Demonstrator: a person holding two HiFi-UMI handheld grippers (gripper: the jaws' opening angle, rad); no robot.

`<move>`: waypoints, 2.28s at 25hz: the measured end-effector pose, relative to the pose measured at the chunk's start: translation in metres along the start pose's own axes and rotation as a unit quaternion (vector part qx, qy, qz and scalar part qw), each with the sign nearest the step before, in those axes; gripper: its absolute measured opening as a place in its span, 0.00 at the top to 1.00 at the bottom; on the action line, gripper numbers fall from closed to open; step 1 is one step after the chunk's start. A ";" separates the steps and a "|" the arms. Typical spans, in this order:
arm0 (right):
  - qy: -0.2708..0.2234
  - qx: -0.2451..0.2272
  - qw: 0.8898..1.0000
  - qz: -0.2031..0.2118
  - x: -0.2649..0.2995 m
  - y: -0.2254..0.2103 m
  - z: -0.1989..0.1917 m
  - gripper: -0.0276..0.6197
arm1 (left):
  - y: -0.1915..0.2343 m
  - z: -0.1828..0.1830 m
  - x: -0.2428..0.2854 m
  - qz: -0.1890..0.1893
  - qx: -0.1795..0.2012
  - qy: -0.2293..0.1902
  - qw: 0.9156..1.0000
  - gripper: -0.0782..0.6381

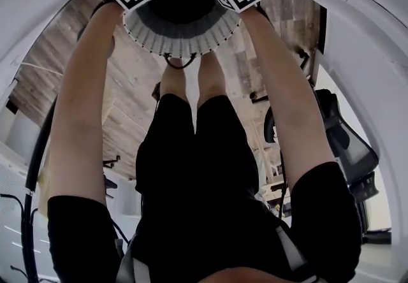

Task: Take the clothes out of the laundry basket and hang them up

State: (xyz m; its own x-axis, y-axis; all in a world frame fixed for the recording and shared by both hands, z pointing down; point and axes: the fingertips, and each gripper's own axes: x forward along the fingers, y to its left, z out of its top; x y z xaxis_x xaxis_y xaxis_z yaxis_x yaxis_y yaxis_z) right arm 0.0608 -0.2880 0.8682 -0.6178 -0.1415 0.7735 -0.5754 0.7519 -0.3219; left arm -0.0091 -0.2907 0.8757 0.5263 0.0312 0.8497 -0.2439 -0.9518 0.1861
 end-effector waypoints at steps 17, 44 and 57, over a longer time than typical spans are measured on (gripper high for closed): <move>0.115 -0.148 0.982 0.011 0.052 -0.013 -0.037 0.60 | 0.023 -0.041 0.058 -0.010 0.027 0.077 0.997 0.40; 0.057 -0.158 0.983 -0.076 -0.059 0.045 0.052 0.90 | -0.004 0.000 -0.079 0.104 0.008 0.038 0.994 0.86; -0.125 -0.091 0.973 -0.172 -0.233 0.134 0.177 0.90 | -0.062 0.104 -0.286 0.228 -0.151 -0.189 0.943 0.86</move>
State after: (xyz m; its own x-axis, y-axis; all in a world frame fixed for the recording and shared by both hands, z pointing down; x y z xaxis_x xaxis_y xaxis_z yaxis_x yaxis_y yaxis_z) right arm 0.0328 -0.2680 0.5485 -0.5290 -0.5401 0.6545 -0.6808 0.7306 0.0526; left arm -0.0601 -0.2723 0.5702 0.5484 -0.5262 0.6499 -0.7065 -0.7073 0.0235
